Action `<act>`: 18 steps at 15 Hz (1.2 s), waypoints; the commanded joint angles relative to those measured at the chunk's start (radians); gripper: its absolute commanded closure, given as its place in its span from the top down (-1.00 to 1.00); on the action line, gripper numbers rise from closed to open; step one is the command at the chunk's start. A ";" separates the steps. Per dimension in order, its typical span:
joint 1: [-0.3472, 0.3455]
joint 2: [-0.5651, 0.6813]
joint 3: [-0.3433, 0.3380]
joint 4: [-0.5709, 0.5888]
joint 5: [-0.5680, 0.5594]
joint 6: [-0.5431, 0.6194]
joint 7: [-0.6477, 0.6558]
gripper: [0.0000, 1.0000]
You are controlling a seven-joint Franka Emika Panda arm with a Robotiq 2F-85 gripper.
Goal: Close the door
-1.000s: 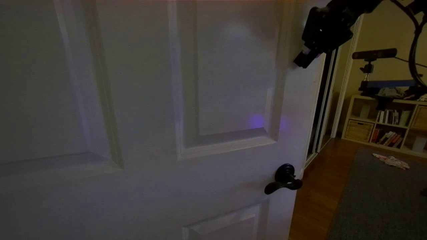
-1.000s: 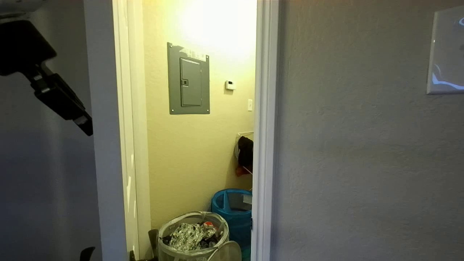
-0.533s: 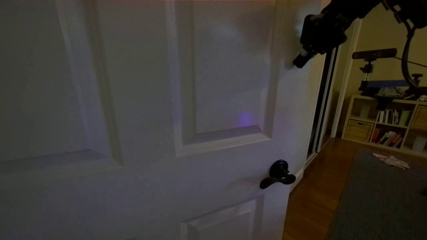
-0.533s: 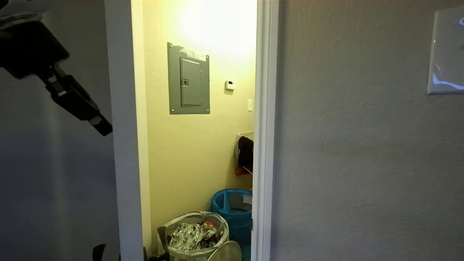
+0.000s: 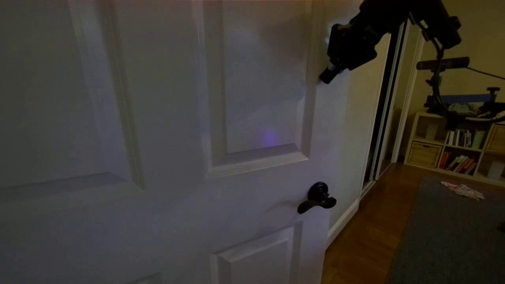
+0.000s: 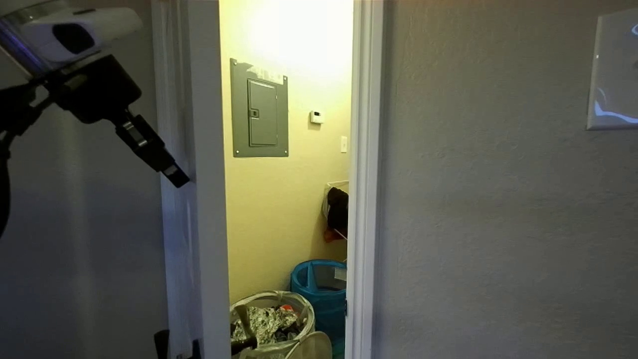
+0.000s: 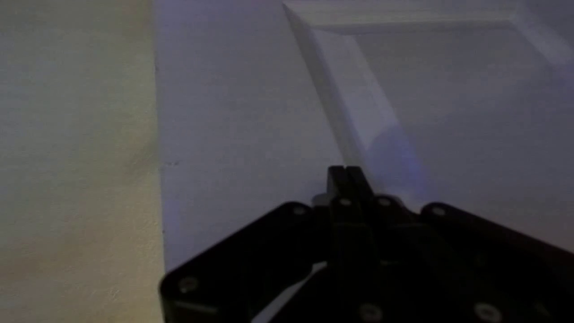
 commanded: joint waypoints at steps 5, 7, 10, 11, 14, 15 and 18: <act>0.084 0.148 -0.096 0.154 0.075 -0.001 -0.167 -0.93; 0.086 0.178 -0.108 0.189 0.076 -0.005 -0.188 -0.93; 0.084 0.232 -0.120 0.252 0.077 -0.009 -0.216 -0.93; 0.084 0.246 -0.123 0.267 0.080 -0.010 -0.223 -0.93; 0.081 0.311 -0.130 0.339 0.095 -0.016 -0.255 -0.93; 0.079 0.328 -0.131 0.359 0.105 -0.019 -0.264 -0.93; 0.045 0.380 -0.109 0.422 0.133 -0.025 -0.301 -0.93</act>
